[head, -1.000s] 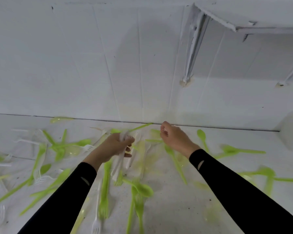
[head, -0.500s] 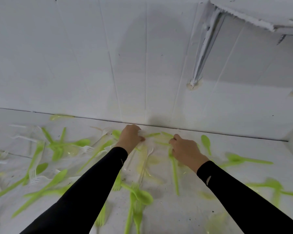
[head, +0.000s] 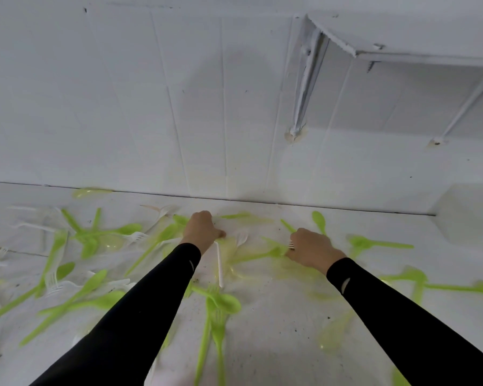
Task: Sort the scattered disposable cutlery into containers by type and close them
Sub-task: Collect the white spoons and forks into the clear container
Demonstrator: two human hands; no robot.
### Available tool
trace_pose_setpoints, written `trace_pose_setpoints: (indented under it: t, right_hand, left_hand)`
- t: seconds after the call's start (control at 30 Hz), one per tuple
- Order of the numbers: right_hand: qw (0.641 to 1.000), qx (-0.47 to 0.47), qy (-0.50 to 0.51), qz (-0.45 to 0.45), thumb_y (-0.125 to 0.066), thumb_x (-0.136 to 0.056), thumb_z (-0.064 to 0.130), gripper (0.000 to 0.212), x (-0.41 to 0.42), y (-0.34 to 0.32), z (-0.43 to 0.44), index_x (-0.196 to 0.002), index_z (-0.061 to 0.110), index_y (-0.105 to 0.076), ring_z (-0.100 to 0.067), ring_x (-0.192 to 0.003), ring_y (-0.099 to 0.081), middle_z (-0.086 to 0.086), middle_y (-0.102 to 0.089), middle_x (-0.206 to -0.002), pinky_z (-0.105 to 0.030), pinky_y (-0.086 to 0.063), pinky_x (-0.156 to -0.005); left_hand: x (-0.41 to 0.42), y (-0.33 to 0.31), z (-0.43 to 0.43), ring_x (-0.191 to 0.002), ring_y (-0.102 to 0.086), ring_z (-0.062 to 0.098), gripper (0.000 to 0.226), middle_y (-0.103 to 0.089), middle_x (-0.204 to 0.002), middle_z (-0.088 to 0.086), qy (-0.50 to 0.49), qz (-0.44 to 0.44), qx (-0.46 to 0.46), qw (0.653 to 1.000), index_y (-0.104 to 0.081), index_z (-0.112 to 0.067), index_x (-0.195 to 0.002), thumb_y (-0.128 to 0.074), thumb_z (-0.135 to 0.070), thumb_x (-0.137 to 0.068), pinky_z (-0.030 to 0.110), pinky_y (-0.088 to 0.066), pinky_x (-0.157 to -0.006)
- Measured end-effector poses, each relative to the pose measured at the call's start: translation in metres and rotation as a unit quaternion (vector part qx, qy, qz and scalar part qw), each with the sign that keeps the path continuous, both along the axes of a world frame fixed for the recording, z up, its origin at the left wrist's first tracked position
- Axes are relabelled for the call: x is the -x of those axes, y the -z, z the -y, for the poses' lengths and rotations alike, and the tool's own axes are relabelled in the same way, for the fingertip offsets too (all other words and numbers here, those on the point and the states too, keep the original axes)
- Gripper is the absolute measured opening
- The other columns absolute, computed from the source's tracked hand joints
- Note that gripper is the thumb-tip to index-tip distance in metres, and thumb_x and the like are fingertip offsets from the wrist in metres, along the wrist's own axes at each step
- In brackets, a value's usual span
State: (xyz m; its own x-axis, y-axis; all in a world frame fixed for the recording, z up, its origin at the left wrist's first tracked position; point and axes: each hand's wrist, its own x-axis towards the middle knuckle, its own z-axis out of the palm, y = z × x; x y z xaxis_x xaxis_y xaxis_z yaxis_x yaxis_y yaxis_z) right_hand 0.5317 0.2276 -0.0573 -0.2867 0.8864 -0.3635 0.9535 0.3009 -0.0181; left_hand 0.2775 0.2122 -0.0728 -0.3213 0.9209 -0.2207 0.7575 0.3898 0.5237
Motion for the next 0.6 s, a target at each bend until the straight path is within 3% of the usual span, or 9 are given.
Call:
trace_pose_setpoints:
  t: [0.1, 0.2, 0.27, 0.37, 0.43, 0.5, 0.6]
  right_hand:
    - [0.999, 0.015, 0.034, -0.033, -0.062, -0.088, 0.042, 0.028, -0.009, -0.008, 0.007, -0.095, 0.018, -0.050, -0.023, -0.098, -0.058, 0.001, -0.053, -0.101, -0.028, -0.037, -0.073]
    - [0.999, 0.007, 0.045, -0.014, -0.070, -0.084, 0.047, 0.038, -0.017, -0.020, 0.012, -0.093, 0.017, -0.048, -0.022, -0.099, -0.060, 0.001, -0.054, -0.098, -0.028, -0.036, -0.074]
    - [0.999, 0.007, 0.040, 0.024, -0.073, -0.083, 0.044, 0.039, -0.022, -0.027, 0.014, -0.093, 0.016, -0.048, -0.024, -0.099, -0.062, -0.001, -0.057, -0.098, -0.028, -0.038, -0.074]
    - [0.998, 0.017, 0.025, 0.059, -0.077, -0.082, 0.036, 0.035, -0.028, -0.033, 0.016, -0.085, 0.012, -0.052, -0.025, -0.085, -0.058, -0.004, -0.057, -0.095, -0.028, -0.040, -0.072]
    - [0.998, 0.002, 0.025, 0.064, -0.077, -0.082, 0.035, 0.035, -0.032, -0.039, 0.018, -0.097, 0.008, -0.061, -0.027, -0.092, -0.063, -0.008, -0.062, -0.102, -0.028, -0.041, -0.072]
    - [0.997, -0.029, 0.032, 0.062, -0.076, -0.083, 0.036, 0.039, -0.034, -0.046, 0.018, -0.106, 0.007, -0.063, -0.028, -0.101, -0.065, -0.008, -0.064, -0.110, -0.028, -0.040, -0.072]
    - [0.995, -0.071, 0.036, 0.057, -0.074, -0.084, 0.040, 0.036, -0.039, -0.057, 0.024, -0.102, 0.012, -0.060, -0.028, -0.104, -0.064, -0.008, -0.064, -0.112, -0.028, -0.036, -0.073]
  left_hand:
    - [0.000, -0.005, 0.003, -0.087, -0.059, 0.027, 0.031, -0.062, -0.094, 0.008, 0.000, 0.011, -0.015, 1.000, -0.061, -0.006, -0.093, -0.081, -0.019, -0.072, 0.032, -0.048, -0.072]
    - [0.001, -0.015, 0.000, -0.084, -0.059, 0.028, 0.020, -0.058, -0.080, 0.004, -0.001, 0.037, -0.064, 0.997, -0.056, -0.012, -0.078, -0.074, -0.021, -0.076, 0.028, -0.040, -0.066]
    - [0.002, -0.023, -0.003, -0.085, -0.057, 0.028, 0.020, -0.058, -0.083, 0.004, 0.024, 0.023, -0.087, 0.996, -0.054, -0.013, -0.083, -0.070, -0.025, -0.081, 0.030, -0.039, -0.068]
    - [-0.005, -0.029, -0.002, -0.076, -0.060, 0.025, 0.017, -0.063, -0.083, 0.003, 0.058, 0.023, -0.100, 0.993, -0.054, -0.013, -0.091, -0.066, -0.023, -0.084, 0.034, -0.052, -0.064]
    - [-0.016, -0.026, 0.001, -0.065, -0.061, 0.021, 0.018, -0.066, -0.081, 0.005, 0.079, 0.051, -0.091, 0.991, -0.055, -0.012, -0.094, -0.068, -0.020, -0.083, 0.032, -0.053, -0.058]
    - [-0.032, -0.020, 0.004, -0.071, -0.059, 0.024, 0.031, -0.063, -0.086, 0.006, 0.091, 0.056, -0.078, 0.991, -0.051, -0.014, -0.096, -0.077, -0.023, -0.080, 0.032, -0.048, -0.062]
    - [-0.051, -0.012, 0.009, -0.092, -0.059, 0.027, 0.051, -0.059, -0.100, 0.005, 0.097, 0.001, -0.039, 0.995, -0.050, -0.013, -0.108, -0.083, -0.033, -0.074, 0.032, -0.043, -0.072]
